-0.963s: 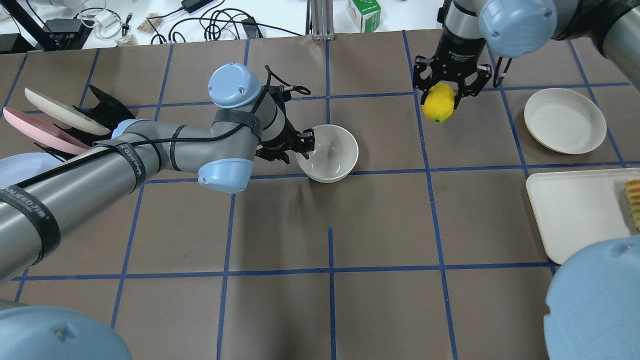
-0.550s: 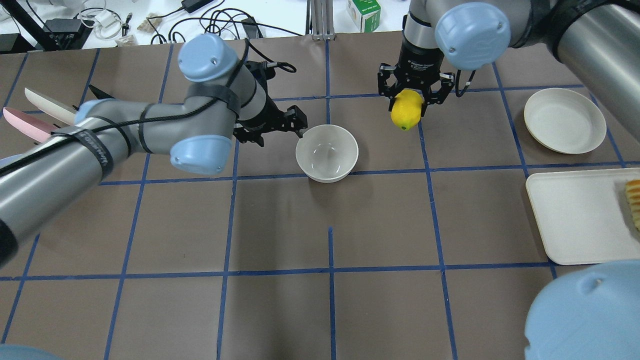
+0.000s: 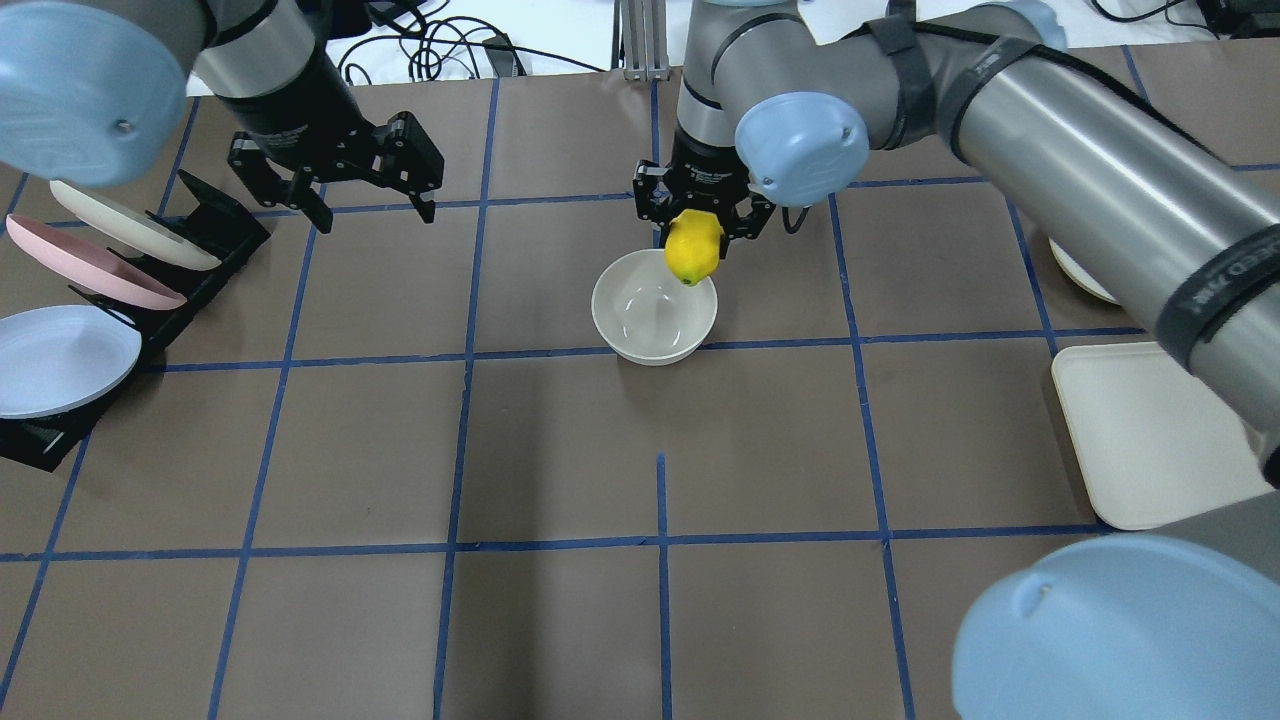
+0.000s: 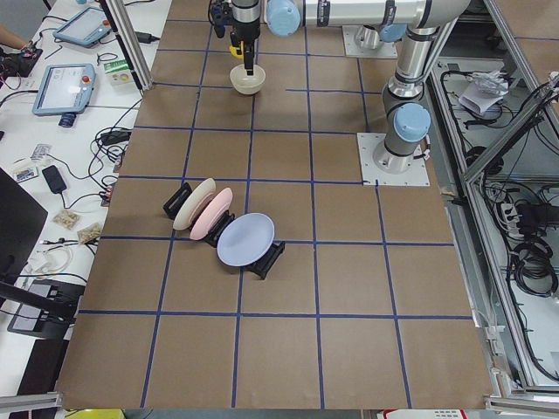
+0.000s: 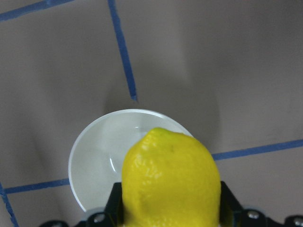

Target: Place bowl and put lemon in it

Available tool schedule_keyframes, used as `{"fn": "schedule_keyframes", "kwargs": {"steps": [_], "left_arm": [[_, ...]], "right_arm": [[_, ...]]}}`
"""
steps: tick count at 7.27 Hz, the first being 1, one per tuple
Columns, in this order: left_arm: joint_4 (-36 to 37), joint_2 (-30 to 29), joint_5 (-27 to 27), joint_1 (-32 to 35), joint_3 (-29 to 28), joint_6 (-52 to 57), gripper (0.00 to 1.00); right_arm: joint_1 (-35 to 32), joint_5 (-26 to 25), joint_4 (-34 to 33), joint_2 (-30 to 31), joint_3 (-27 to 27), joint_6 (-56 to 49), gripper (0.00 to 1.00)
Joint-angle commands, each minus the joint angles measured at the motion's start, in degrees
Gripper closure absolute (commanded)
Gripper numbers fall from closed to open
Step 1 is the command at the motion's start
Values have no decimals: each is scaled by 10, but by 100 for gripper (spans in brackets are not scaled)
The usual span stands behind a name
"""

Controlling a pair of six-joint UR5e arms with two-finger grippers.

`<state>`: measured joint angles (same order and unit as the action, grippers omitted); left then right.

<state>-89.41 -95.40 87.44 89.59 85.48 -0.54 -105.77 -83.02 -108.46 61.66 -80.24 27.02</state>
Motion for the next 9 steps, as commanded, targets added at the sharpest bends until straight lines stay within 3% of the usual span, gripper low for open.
{"fn": "schedule_keyframes", "kwargs": {"steps": [1,3,7,9], "left_arm": [[-16,22,12,-3,-2,3,0],[-16,22,14,-2,-2,3,0],[-21,28,17,-5,-3,3,0],[-19,29,39,-6,-8,4,0]], "right_arm": [[-27,1,-44,-32,-1,8,100],[-28,1,-45,-37,-17,2,100],[-28,1,-109,-53,-56,2,100],[-28,1,-110,-59,-64,4,92]]}}
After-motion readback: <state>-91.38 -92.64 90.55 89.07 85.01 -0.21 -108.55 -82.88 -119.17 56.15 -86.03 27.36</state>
